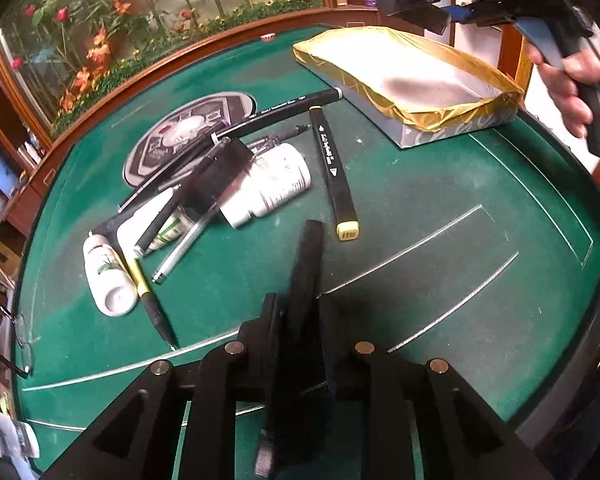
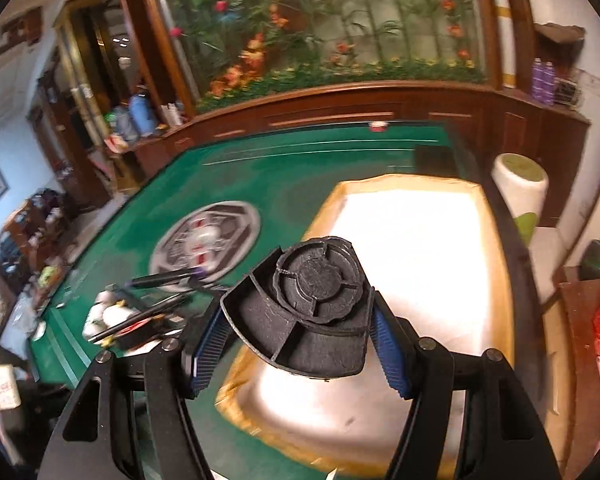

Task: Organize rigid objects
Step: 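Lower the black holder into the tray and open the right tool while the left tool drops the marker in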

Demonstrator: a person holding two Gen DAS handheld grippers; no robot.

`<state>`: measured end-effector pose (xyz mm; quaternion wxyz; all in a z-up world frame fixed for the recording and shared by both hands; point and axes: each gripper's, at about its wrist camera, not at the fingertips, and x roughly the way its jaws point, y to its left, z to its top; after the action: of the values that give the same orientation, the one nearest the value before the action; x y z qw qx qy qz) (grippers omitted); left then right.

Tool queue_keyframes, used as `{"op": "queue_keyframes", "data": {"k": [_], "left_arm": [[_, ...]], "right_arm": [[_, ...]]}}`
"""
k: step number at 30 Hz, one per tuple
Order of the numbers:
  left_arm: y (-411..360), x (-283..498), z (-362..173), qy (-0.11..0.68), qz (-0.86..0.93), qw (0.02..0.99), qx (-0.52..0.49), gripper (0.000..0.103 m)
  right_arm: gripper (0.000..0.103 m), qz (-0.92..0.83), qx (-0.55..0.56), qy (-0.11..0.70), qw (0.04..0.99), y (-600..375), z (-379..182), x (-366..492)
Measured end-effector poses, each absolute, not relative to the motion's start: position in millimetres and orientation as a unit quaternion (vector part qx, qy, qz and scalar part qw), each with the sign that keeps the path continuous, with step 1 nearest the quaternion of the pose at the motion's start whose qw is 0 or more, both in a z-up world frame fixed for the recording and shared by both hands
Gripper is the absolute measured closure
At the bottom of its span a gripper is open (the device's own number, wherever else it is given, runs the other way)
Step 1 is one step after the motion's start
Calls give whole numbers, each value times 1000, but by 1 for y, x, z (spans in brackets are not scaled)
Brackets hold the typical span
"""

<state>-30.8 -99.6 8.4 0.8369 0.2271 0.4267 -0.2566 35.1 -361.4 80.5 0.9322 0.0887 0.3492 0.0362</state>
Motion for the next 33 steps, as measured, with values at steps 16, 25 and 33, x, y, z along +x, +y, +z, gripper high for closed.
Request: {"op": "queue_keyframes", "data": {"k": [16,25,33], "left_arm": [[-124,2,71,412,-317,849,96,89],[-243,66,82,422,-366,827,69,89],[-296,112,35,464,-336,817,61,89]], "right_arm": [[37,-57,126,434,890,-399,44,145],[37,-85,184,425,882,-444,39,150],[36,-66,209,440,871,-453,26,156]]}}
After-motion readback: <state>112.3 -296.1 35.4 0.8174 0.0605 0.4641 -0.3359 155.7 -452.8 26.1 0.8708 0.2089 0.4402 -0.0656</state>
